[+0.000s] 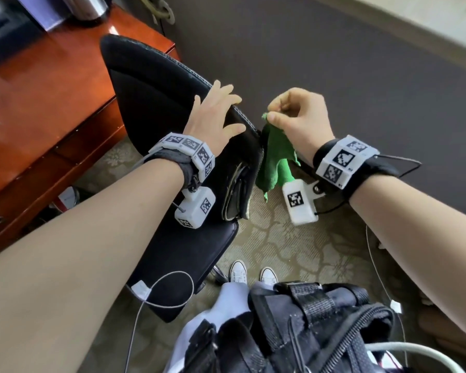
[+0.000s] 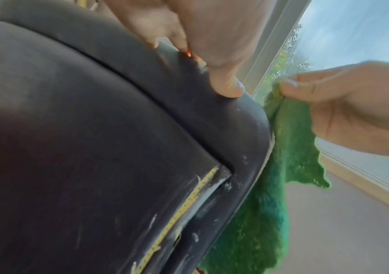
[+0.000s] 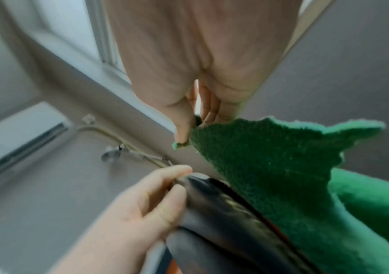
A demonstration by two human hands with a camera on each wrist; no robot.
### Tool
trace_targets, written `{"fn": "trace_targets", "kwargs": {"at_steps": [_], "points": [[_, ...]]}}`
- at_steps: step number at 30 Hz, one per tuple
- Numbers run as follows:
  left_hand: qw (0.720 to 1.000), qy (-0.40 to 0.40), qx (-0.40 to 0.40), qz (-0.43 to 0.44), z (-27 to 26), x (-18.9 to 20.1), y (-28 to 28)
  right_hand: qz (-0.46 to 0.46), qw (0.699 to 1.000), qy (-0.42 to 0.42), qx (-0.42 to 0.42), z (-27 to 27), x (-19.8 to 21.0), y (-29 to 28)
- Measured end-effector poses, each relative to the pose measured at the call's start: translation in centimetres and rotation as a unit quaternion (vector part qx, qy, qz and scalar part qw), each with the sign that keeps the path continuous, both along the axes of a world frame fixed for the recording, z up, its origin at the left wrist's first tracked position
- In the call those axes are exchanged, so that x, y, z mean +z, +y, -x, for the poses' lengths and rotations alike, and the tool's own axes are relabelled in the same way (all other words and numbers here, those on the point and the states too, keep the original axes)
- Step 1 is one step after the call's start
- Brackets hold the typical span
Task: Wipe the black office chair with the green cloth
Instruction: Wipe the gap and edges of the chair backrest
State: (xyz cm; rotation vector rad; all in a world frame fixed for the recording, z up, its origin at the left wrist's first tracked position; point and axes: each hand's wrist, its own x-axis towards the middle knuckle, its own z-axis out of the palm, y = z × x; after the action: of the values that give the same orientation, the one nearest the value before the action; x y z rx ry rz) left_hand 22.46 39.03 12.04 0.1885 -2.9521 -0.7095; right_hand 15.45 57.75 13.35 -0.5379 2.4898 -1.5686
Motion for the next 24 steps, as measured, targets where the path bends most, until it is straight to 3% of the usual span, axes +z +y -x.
{"fn": "trace_targets", "kwargs": {"at_steps": [2, 12, 24], "points": [[0.999, 0.011, 0.007, -0.031, -0.1, -0.2, 0.1, 0.02, 1.0, -0.024, -0.007, 0.7, 0.7, -0.8], [0.997, -0.02, 0.047, -0.057, 0.3, -0.9, -0.1, -0.101, 0.994, -0.01, 0.028, 1.4, 1.1, -4.9], [0.998, -0.007, 0.051, -0.041, 0.6, -1.1, 0.2, -0.124, 0.991, 0.002, 0.052, 0.0, 0.7, -1.5]]}}
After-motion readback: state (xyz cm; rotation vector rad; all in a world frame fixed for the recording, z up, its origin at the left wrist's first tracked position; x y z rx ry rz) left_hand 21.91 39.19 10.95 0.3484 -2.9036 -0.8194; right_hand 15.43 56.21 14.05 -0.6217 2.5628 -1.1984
